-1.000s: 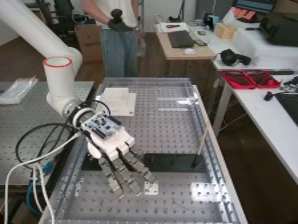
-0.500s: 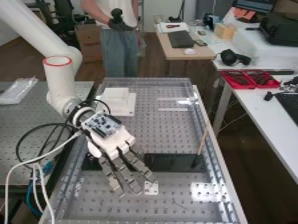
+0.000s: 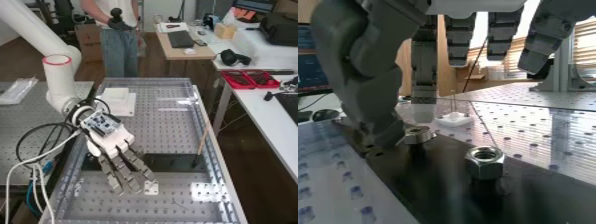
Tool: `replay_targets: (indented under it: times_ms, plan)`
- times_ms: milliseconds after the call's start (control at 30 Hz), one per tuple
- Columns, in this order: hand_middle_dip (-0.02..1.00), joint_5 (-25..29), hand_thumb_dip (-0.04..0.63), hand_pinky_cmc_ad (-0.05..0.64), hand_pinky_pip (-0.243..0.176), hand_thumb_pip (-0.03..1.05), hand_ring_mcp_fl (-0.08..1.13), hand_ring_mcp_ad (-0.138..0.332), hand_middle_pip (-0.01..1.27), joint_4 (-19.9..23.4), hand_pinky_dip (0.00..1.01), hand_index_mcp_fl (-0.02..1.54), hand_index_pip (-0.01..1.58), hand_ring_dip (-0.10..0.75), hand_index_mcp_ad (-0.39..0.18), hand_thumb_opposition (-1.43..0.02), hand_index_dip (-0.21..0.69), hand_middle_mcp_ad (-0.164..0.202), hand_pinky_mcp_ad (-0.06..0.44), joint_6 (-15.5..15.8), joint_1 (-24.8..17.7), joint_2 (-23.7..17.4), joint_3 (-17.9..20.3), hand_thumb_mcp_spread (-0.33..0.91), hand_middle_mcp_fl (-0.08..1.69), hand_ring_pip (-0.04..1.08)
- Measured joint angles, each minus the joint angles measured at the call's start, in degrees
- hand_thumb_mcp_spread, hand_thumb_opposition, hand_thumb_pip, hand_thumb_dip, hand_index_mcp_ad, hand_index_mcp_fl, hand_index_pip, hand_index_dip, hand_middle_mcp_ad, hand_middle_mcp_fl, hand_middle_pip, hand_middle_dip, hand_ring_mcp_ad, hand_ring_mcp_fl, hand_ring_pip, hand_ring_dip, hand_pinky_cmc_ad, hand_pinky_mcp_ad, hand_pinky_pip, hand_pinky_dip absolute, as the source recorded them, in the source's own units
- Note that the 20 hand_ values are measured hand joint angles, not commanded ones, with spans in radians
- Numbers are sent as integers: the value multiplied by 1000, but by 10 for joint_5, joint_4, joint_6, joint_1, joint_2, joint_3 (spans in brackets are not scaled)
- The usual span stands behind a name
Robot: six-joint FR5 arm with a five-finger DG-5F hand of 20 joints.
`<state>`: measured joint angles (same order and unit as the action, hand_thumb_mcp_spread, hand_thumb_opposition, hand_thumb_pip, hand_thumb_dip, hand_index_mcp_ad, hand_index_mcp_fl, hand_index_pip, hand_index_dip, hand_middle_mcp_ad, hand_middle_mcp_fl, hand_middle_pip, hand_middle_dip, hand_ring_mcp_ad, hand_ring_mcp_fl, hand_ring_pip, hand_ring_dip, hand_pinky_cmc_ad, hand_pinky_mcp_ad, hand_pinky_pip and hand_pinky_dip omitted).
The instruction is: Grab the bearing and place it in the white container
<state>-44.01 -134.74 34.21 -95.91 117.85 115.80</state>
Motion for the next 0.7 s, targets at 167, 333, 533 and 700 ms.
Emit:
replay_targets:
  times_ms: [167, 333, 533, 700]
  plan:
    - [138, 1, 269, 382, -124, 648, 0, 178, 127, -2, 251, 122, 1545, 59, -70, -874, 119, 51, 283, -3, -3, -2, 2, 360, 0, 66]
    - [138, 0, 269, 379, -124, 656, 0, 176, 127, -17, 269, 56, 1501, 59, -70, -874, 113, 51, 283, -11, -4, -2, 0, 354, 2, 66]
    - [138, 3, 269, 382, -124, 723, 0, 176, 127, -15, 290, 26, 1471, 59, -73, -874, 113, 51, 283, -9, -6, -3, 0, 330, 0, 66]
    - [138, 4, 269, 379, -124, 723, 0, 176, 127, -11, 290, 26, 1471, 59, -73, -874, 113, 51, 283, -6, -6, -4, 1, 333, 0, 66]
